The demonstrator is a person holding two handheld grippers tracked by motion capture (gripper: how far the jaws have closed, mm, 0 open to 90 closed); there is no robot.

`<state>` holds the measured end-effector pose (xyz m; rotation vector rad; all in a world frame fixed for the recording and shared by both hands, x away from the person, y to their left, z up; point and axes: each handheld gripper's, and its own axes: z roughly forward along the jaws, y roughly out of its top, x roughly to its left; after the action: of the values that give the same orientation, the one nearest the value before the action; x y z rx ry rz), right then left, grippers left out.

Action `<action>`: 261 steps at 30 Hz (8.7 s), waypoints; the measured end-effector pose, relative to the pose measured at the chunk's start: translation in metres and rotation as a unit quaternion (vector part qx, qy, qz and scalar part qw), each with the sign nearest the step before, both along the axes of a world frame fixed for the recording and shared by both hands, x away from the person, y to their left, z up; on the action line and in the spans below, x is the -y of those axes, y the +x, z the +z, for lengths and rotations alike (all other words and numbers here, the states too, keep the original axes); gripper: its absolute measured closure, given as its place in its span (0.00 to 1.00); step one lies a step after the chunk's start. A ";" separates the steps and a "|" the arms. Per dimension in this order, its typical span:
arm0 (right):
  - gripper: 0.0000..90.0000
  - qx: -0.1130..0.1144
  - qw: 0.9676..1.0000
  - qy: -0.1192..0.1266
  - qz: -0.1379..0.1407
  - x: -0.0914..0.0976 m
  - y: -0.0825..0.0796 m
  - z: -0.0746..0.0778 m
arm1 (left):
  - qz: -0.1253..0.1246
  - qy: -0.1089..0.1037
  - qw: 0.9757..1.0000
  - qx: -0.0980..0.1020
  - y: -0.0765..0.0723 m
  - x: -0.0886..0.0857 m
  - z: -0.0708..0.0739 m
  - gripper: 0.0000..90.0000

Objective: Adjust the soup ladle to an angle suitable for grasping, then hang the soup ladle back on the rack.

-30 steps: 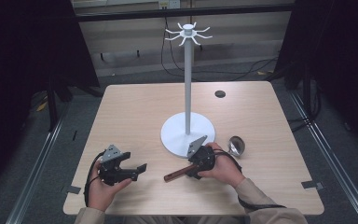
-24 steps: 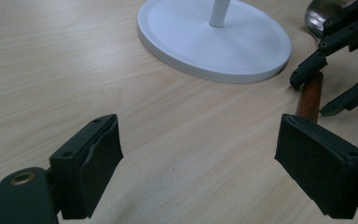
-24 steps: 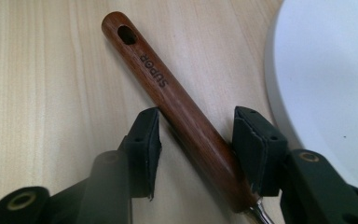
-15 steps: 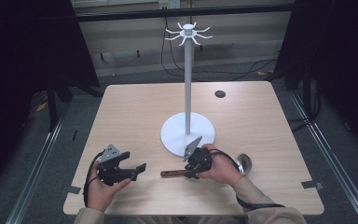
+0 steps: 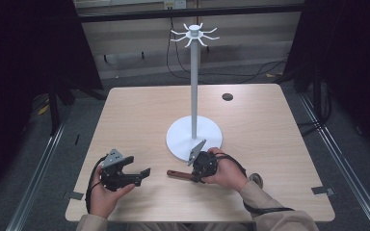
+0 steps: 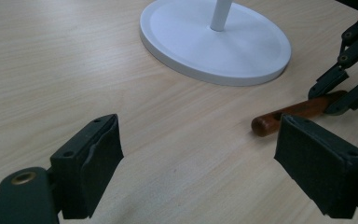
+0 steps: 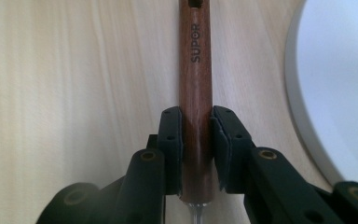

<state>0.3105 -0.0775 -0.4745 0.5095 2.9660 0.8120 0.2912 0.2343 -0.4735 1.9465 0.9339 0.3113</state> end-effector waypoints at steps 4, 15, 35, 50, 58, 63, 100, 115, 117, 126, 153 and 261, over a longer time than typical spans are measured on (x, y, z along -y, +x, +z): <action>0.83 0.009 0.997 0.070 -0.035 0.014 0.003 0.019 | 0.001 -0.002 1.000 0.001 0.001 0.000 0.000 0.16; 0.83 0.079 0.963 0.222 -0.131 0.068 -0.001 0.065 | 0.004 -0.005 1.000 0.002 0.002 0.002 0.000 0.16; 0.83 0.143 0.882 0.397 -0.210 0.134 -0.013 0.089 | 0.004 -0.009 1.000 0.004 0.003 0.002 0.000 0.15; 0.83 0.190 0.858 0.412 -0.241 0.131 -0.005 0.123 | 0.006 -0.015 1.000 -0.001 0.004 0.003 -0.002 0.09; 0.83 0.206 0.854 0.408 -0.250 0.133 0.002 0.138 | 0.007 -0.032 0.999 -0.004 0.005 0.004 -0.002 0.05; 0.83 0.213 0.848 0.415 -0.254 0.134 0.005 0.146 | -0.001 -0.039 0.999 -0.006 0.005 0.004 -0.002 0.03; 0.83 0.232 0.841 0.424 -0.245 0.130 0.036 0.206 | -0.043 -0.029 0.998 0.018 0.003 0.008 0.001 0.01; 0.83 0.227 0.848 0.417 -0.235 0.124 0.048 0.209 | -0.047 -0.031 0.998 0.018 0.007 0.008 0.000 0.01; 0.83 0.225 0.849 0.418 -0.233 0.124 0.050 0.209 | -0.048 -0.031 0.998 0.018 0.007 0.007 -0.001 0.01; 0.83 0.227 0.849 0.419 -0.227 0.120 0.051 0.211 | -0.041 -0.024 0.999 0.022 0.008 0.002 0.000 0.01; 0.83 0.208 0.856 0.423 -0.212 0.109 0.067 0.210 | -0.045 -0.026 0.998 0.019 0.013 0.001 -0.003 0.02; 0.27 0.185 0.883 0.354 -0.248 0.130 -0.010 0.120 | -0.058 -0.015 0.998 0.026 0.006 0.015 0.005 0.02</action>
<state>0.3009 -0.2074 -0.3542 0.9429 1.9766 1.6670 0.2973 0.2188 -0.4686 1.9463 0.7836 0.2781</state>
